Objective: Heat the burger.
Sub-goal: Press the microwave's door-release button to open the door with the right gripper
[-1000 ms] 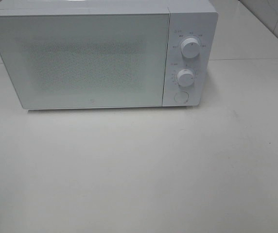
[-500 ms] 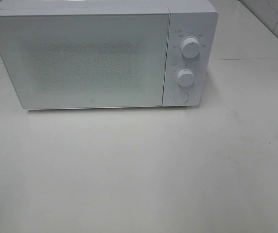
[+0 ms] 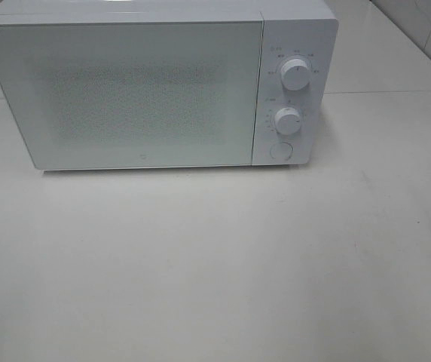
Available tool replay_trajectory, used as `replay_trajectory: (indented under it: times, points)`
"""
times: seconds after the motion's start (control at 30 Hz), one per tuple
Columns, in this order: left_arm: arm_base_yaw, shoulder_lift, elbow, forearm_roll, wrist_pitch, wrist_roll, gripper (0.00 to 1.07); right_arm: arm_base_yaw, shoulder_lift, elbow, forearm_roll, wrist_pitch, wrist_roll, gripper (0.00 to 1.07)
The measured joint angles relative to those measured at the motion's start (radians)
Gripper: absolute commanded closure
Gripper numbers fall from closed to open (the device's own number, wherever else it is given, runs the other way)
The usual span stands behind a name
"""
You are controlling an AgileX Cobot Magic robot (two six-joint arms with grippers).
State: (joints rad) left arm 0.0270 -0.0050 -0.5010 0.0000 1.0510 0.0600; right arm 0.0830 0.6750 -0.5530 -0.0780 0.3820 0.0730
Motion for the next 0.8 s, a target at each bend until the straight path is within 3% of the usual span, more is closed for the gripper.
replay_trajectory:
  times: [0.57,0.8]
  points:
    - [0.000,0.000,0.000,0.000,-0.001,0.002,0.07,0.000,0.259,0.228,0.001,-0.658,0.062,0.31]
    - [0.000,0.000,0.000,0.000,-0.001,0.002,0.07,0.000,0.355,0.268,0.004,-0.861,0.062,0.32]
